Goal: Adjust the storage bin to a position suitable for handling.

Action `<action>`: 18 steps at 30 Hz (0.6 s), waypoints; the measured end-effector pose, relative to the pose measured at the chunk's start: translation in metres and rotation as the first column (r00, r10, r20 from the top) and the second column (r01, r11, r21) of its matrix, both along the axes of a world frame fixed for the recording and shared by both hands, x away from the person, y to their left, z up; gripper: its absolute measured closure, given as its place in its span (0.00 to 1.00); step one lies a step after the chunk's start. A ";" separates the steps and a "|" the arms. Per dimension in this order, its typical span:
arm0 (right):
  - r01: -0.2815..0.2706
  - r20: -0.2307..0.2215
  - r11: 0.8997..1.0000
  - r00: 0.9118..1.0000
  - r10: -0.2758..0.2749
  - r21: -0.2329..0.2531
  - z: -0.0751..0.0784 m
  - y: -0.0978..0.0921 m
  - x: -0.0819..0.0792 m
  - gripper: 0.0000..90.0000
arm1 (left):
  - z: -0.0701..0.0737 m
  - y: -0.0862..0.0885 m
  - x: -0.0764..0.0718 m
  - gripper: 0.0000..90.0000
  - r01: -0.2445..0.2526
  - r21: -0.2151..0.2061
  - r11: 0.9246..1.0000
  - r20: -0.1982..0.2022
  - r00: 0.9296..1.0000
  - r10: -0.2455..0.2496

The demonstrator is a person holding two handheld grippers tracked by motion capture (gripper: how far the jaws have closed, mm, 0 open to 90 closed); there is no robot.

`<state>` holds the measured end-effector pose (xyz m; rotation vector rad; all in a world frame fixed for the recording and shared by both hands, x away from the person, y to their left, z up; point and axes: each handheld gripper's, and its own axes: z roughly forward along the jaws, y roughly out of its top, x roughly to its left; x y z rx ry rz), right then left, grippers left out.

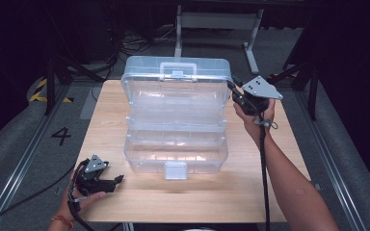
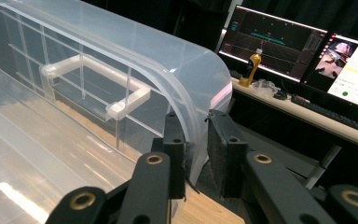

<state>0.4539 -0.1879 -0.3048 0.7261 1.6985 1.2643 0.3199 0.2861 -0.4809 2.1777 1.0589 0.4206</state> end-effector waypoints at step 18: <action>0.032 -0.026 0.999 0.999 -0.032 0.010 0.007 0.003 0.029 0.94 | 0.000 -0.001 0.000 0.22 -0.013 -0.006 1.000 -0.004 1.000 0.013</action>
